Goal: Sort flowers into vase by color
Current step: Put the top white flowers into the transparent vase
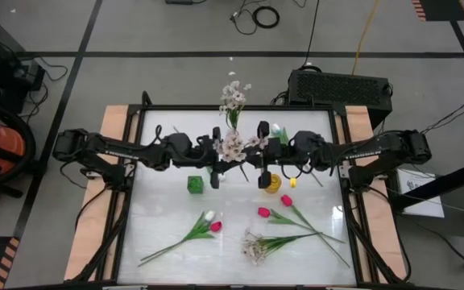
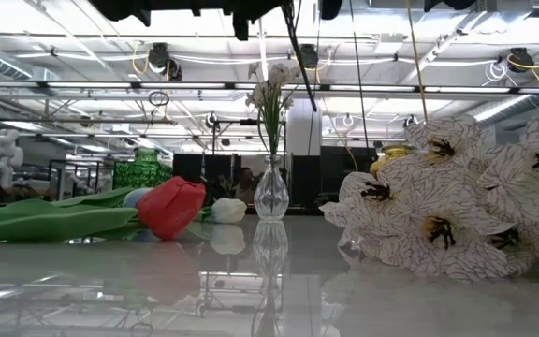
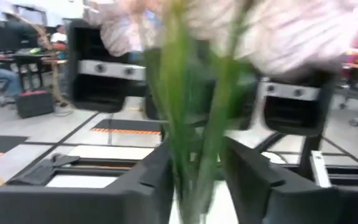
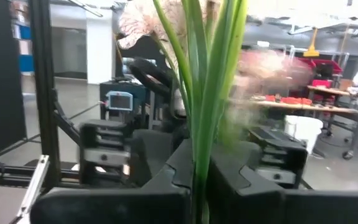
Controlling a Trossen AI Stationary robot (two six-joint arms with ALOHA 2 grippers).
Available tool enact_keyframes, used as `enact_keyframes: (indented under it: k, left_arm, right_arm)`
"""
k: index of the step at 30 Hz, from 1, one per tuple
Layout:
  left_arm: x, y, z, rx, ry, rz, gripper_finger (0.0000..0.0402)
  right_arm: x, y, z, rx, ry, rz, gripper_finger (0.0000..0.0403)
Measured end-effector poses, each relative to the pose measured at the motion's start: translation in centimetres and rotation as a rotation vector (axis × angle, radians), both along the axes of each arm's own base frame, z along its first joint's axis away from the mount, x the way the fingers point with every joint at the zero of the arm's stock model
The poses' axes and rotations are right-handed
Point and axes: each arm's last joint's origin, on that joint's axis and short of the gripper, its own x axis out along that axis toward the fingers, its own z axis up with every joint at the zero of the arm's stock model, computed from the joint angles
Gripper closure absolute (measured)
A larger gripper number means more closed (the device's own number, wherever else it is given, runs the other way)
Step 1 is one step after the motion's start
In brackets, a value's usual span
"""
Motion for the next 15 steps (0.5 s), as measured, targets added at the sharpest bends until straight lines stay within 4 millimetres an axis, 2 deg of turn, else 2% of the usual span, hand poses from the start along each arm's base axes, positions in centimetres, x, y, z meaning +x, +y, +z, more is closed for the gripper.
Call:
enact_keyframes:
  k: [6, 11, 15]
  left_arm:
    - [0.0, 0.4, -0.1, 0.005, 0.013, -0.041, 0.0383]
    - [-0.1, 1.0, -0.5, 0.002, 0.062, -0.038, 0.0387]
    - [-0.7, 1.2, 0.1, 0.001, 0.069, -0.030, 0.0387]
  right_arm:
    - [0.0, -0.1, -0.2, 0.003, 0.020, -0.020, 0.0363]
    - [-0.3, -0.1, -0.3, 0.023, 0.071, -0.020, 0.0320]
    - [-1.3, -0.2, -0.1, 0.044, 0.135, -0.047, 0.0278]
